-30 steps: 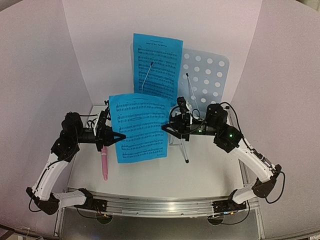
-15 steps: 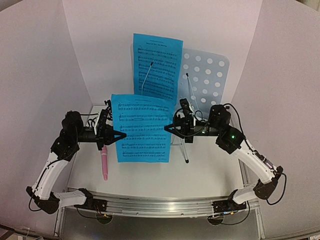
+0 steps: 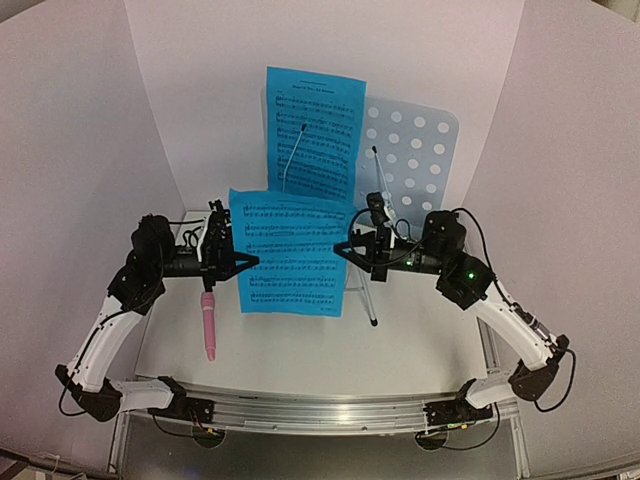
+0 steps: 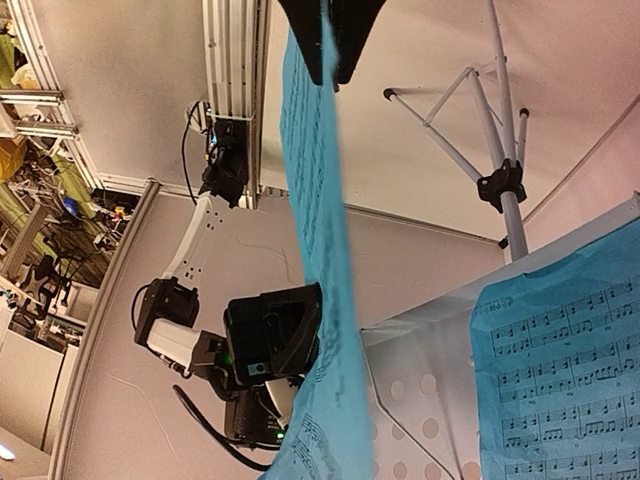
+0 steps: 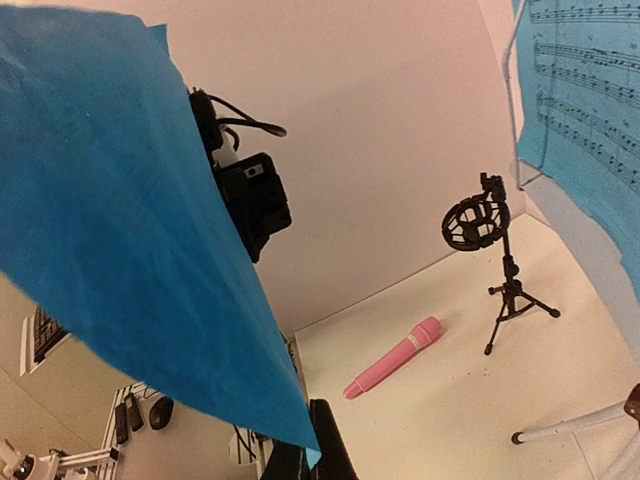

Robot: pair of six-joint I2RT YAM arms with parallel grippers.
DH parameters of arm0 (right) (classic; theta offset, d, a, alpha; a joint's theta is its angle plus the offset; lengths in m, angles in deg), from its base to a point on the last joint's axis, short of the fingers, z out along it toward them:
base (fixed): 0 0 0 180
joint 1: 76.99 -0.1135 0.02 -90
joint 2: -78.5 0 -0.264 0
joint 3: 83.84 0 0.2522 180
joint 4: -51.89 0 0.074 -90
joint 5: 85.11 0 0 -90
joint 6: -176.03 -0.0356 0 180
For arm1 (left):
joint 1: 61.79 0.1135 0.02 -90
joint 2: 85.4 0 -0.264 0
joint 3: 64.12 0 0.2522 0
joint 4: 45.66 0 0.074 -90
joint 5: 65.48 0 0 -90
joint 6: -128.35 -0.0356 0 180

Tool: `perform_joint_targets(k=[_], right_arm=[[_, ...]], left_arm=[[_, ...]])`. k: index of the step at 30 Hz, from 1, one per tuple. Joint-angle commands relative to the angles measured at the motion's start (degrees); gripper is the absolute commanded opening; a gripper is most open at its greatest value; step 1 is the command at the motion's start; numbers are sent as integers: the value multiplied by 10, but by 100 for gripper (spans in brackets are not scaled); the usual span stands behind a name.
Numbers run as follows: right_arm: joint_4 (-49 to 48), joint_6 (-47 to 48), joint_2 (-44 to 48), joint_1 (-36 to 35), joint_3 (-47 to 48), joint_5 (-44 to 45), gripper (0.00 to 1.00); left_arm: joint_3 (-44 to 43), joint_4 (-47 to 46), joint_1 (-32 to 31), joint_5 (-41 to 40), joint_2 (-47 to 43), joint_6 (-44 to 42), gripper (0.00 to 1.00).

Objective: Set up the instrument practice props

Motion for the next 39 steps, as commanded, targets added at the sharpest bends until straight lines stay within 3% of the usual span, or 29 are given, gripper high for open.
perform_joint_targets(k=[1, 4, 6, 8, 11, 16, 19, 24, 29, 34, 39], right_arm=[[18, -23, 6, 19, 92, 86, 0], [42, -28, -1, 19, 140, 104, 0], [57, -30, -3, 19, 174, 118, 0], [80, -27, -7, 19, 221, 144, 0], [102, -16, -11, 19, 292, 190, 0], [105, 41, -2, 19, 357, 280, 0], [105, 77, -7, 19, 388, 318, 0], [104, 149, -20, 19, 412, 367, 0], [96, 184, -48, 19, 457, 375, 0], [23, 179, -50, 19, 438, 396, 0], [-89, 152, -39, 19, 404, 434, 0]], left_arm=[[-47, -10, 6, -20, 18, -24, 12], [-70, -35, 5, -26, 39, -26, 53], [-91, -61, 6, -45, 53, -33, 68], [-119, -90, 6, -61, 68, -39, 74], [-152, -136, 5, -67, 91, -27, 74], [-190, -186, -18, -125, 134, 50, 67], [-192, -221, -39, -151, 155, 76, 69], [-230, -289, -65, -170, 197, 60, 70], [-283, -299, -94, -184, 244, 33, 68], [-274, -304, -171, -234, 274, 21, 66], [-283, -332, -202, -284, 313, 69, 64]])
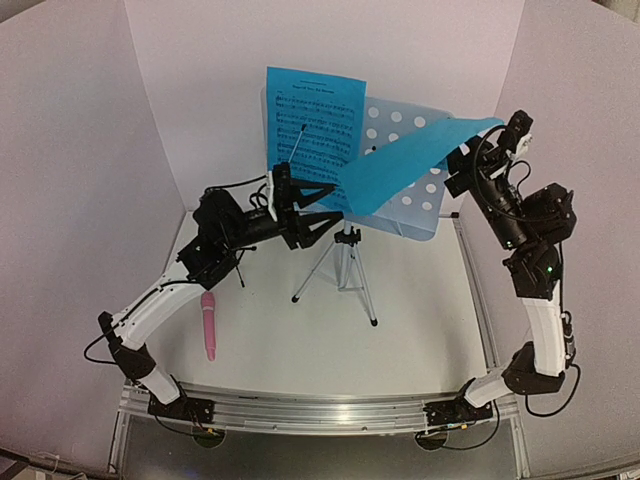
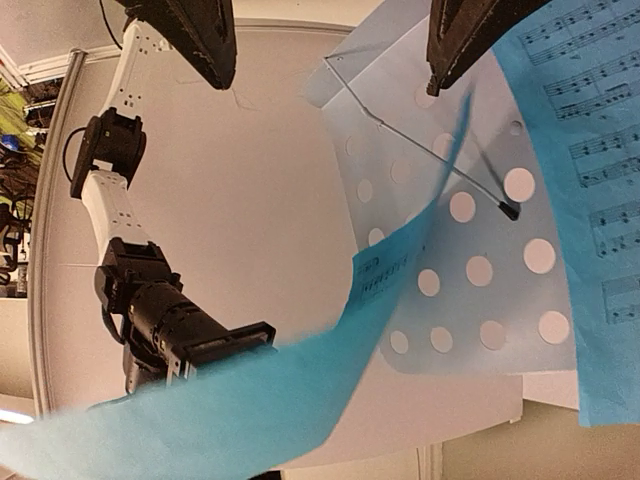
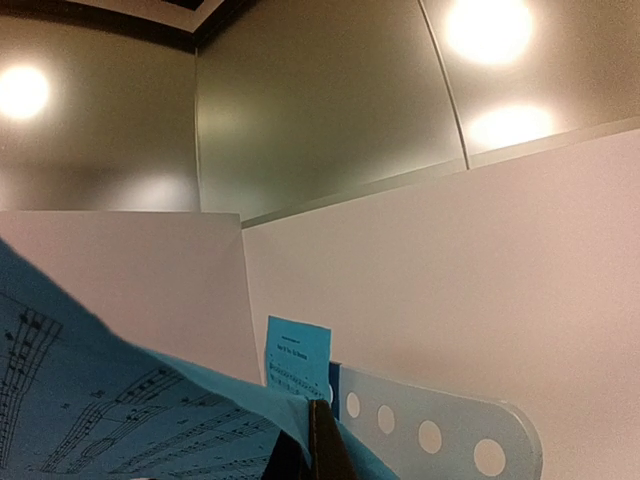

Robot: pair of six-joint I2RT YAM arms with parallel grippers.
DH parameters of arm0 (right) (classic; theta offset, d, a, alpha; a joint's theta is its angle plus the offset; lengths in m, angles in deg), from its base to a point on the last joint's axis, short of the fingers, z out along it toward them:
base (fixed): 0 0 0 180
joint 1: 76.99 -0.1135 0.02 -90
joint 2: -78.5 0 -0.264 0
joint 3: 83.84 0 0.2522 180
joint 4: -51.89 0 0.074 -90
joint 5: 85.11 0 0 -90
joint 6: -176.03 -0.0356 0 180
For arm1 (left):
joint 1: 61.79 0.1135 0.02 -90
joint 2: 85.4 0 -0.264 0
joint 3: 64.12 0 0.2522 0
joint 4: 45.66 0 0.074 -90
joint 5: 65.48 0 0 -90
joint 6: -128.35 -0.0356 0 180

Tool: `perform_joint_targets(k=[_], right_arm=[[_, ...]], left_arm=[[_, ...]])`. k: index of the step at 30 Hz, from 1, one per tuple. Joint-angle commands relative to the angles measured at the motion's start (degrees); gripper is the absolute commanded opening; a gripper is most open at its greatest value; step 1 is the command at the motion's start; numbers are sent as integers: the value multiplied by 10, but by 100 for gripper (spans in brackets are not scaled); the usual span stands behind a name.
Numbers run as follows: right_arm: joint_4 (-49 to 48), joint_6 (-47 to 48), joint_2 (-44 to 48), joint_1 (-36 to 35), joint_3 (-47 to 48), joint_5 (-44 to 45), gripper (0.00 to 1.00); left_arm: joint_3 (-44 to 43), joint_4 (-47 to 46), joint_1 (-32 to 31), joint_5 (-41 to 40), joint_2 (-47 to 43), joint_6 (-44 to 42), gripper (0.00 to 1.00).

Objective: Set up the instrument practice props

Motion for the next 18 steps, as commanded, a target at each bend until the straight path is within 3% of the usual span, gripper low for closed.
perform_joint_targets(k=[1, 7, 13, 18], right_arm=[[-135, -12, 10, 0, -11, 49, 0], [-222, -25, 4, 0, -42, 65, 0], [-263, -31, -1, 0, -67, 75, 0], [-279, -29, 0, 0, -79, 70, 0]], left_arm=[[-28, -39, -22, -74, 38, 29, 64], [-57, -59, -58, -127, 90, 61, 64], [-135, -57, -66, -196, 151, 84, 71], [-167, -62, -74, -205, 183, 90, 71]])
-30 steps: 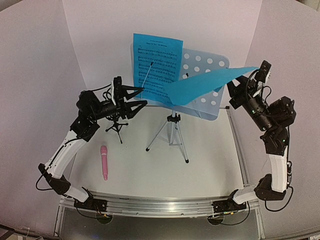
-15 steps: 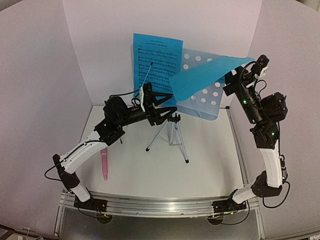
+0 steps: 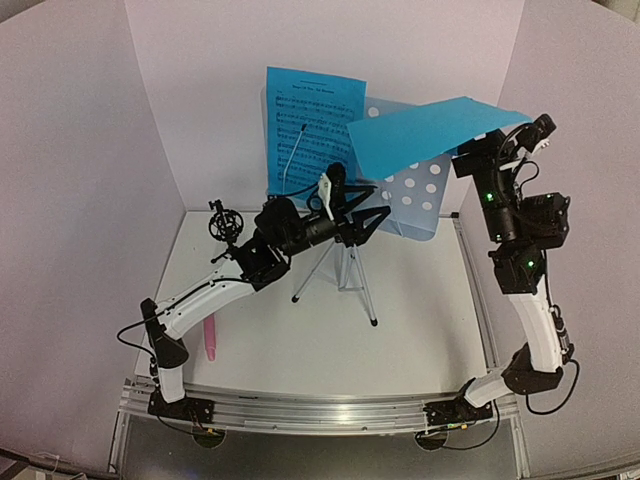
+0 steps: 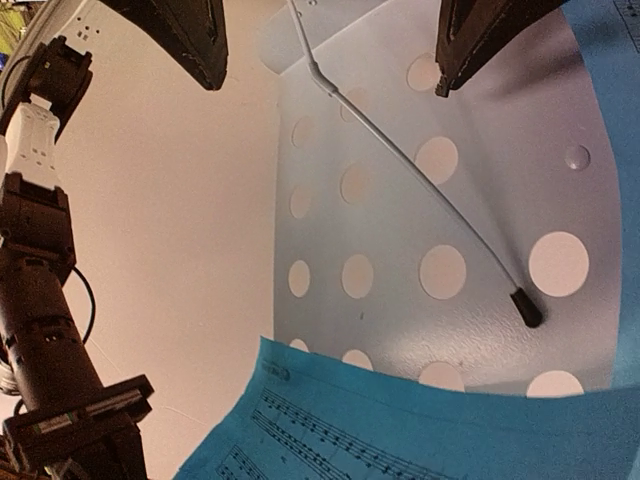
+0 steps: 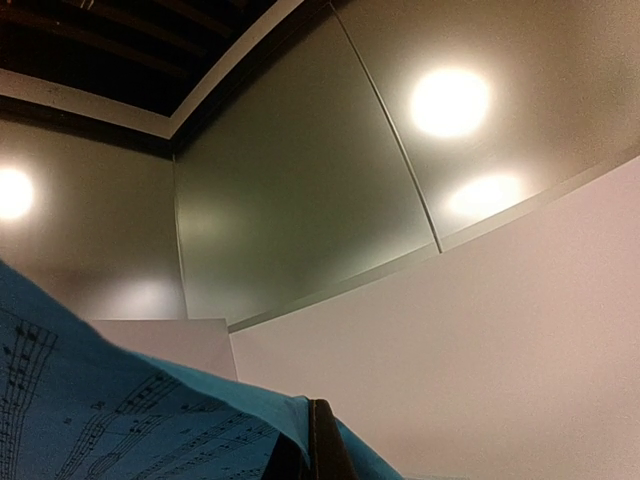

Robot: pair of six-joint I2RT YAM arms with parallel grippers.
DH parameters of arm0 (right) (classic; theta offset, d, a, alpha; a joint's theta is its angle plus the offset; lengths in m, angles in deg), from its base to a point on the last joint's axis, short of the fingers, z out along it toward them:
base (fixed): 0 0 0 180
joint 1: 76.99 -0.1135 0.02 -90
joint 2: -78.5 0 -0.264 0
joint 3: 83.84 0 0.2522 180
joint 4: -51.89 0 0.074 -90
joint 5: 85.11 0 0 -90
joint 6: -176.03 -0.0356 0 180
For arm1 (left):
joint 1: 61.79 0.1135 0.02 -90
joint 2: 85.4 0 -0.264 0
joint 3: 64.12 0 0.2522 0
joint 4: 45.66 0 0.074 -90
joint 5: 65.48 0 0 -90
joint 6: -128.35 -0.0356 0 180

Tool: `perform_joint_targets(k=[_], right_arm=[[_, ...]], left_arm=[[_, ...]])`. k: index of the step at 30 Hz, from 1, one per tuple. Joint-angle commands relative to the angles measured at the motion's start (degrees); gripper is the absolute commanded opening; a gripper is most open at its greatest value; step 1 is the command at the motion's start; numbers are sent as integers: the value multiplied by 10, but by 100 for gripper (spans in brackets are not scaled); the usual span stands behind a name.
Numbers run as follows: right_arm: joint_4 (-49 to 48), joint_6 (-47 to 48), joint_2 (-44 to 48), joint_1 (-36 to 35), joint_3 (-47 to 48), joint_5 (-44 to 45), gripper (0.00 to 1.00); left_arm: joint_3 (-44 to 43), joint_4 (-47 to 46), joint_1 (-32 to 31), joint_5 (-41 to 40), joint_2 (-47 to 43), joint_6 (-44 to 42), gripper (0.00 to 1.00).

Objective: Set up the instrument practice props

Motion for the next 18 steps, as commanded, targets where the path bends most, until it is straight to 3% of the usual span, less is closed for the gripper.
perform_joint_targets(k=[1, 12, 18], right_arm=[[-54, -8, 2, 0, -11, 6, 0], [-85, -20, 16, 0, -54, 13, 0], [-86, -19, 14, 0, -58, 14, 0]], left_arm=[[-48, -33, -6, -38, 17, 21, 71], [-115, -16, -7, -47, 78, 74, 59], [-123, -26, -12, -28, 86, 78, 36]])
